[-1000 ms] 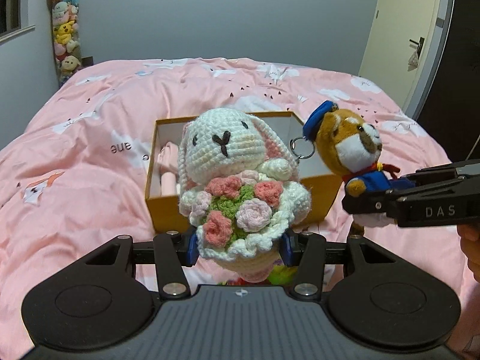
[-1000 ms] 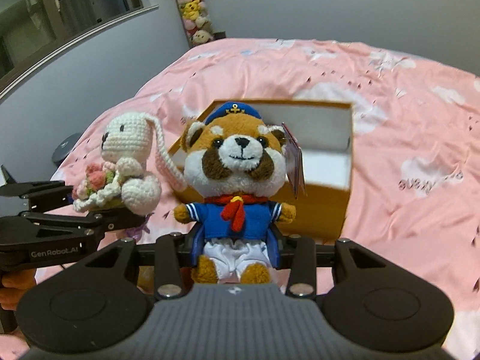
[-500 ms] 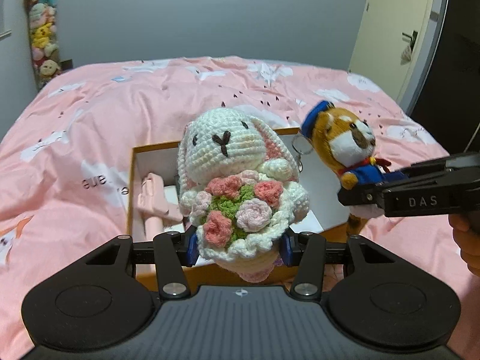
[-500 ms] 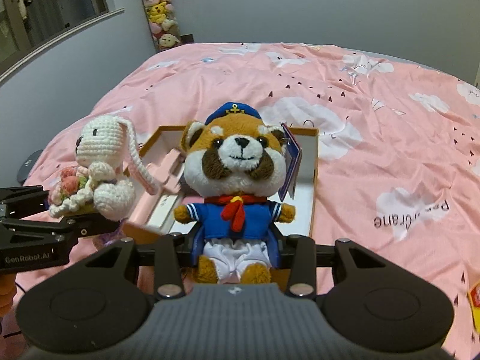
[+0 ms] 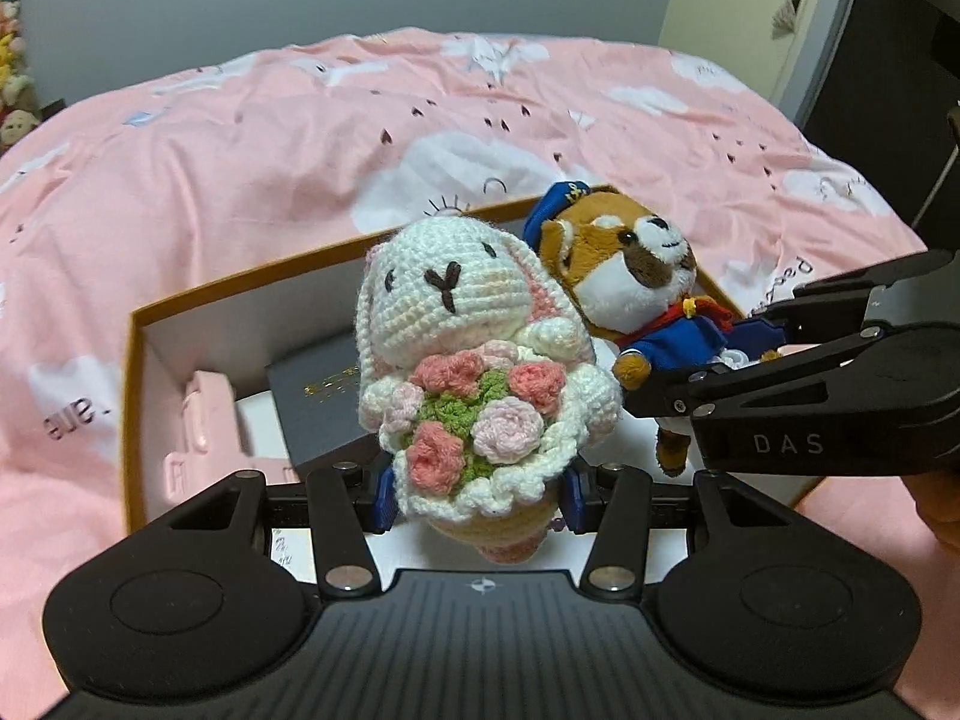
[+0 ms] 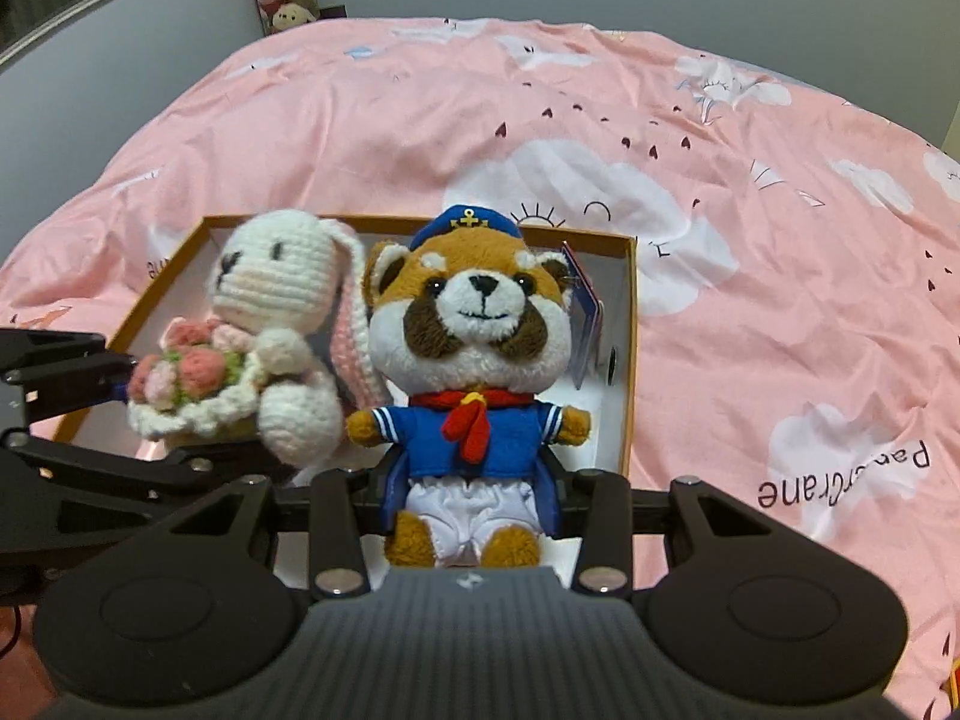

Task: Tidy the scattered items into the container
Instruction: 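Lower the bunny and sailor plush side by side into the orange box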

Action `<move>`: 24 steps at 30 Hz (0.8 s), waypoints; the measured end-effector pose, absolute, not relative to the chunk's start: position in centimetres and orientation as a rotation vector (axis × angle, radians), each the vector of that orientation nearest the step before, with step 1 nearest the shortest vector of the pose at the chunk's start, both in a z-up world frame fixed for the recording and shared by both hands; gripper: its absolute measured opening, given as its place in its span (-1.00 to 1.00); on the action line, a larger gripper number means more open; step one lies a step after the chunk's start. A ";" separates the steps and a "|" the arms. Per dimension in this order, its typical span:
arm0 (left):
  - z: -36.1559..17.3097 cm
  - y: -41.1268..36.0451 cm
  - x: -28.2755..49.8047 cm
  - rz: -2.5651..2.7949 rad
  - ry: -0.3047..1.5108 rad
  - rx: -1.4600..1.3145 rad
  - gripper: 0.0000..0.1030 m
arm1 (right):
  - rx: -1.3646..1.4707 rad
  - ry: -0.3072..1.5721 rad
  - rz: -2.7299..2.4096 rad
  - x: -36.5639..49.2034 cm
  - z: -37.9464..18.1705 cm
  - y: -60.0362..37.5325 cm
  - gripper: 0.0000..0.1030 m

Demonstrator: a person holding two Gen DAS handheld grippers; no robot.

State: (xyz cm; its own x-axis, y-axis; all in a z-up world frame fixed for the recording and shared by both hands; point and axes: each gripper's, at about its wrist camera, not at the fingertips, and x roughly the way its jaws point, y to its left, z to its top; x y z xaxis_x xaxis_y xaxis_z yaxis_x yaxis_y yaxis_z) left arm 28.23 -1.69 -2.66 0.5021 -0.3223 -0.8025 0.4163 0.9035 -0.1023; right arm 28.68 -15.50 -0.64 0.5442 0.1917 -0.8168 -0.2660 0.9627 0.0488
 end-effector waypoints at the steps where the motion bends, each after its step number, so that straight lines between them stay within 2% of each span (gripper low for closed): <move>1: -2.9 -1.8 28.6 -0.454 0.951 0.112 0.10 | -0.087 0.967 0.272 29.0 -0.9 -15.5 -0.15; 24: -6.9 -3.1 34.4 -0.578 1.155 0.120 0.17 | -0.407 1.143 0.245 34.1 -3.4 -12.4 -0.10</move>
